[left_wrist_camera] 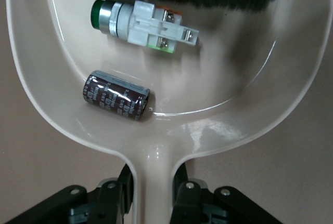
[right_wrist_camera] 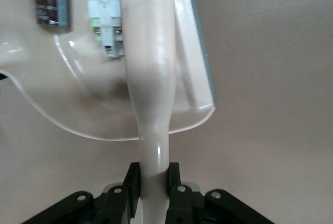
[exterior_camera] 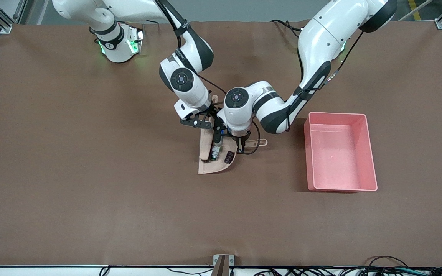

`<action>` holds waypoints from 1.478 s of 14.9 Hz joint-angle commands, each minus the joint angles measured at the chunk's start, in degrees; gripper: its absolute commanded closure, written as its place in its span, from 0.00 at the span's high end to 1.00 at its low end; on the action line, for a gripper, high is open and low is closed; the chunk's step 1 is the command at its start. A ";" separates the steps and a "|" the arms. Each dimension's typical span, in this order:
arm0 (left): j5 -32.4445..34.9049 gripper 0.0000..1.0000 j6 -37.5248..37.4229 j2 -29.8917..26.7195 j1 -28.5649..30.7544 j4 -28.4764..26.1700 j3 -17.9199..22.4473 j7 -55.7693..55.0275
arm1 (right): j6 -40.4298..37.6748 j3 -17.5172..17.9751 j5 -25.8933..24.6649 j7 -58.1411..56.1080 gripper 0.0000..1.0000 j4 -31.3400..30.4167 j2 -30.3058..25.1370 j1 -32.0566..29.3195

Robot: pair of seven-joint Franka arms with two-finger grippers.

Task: Clean e-waste and dump in bin
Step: 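Sweep the switch and capacitor into the dustpan with the right gripper, then carry the dustpan to the bin with the left gripper while the right gripper withdraws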

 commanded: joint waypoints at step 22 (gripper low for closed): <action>-0.22 0.01 -5.88 -11.97 38.11 -2.17 -25.40 2.59 | -1.16 -0.14 -17.98 -41.96 0.00 -29.33 -25.00 -53.43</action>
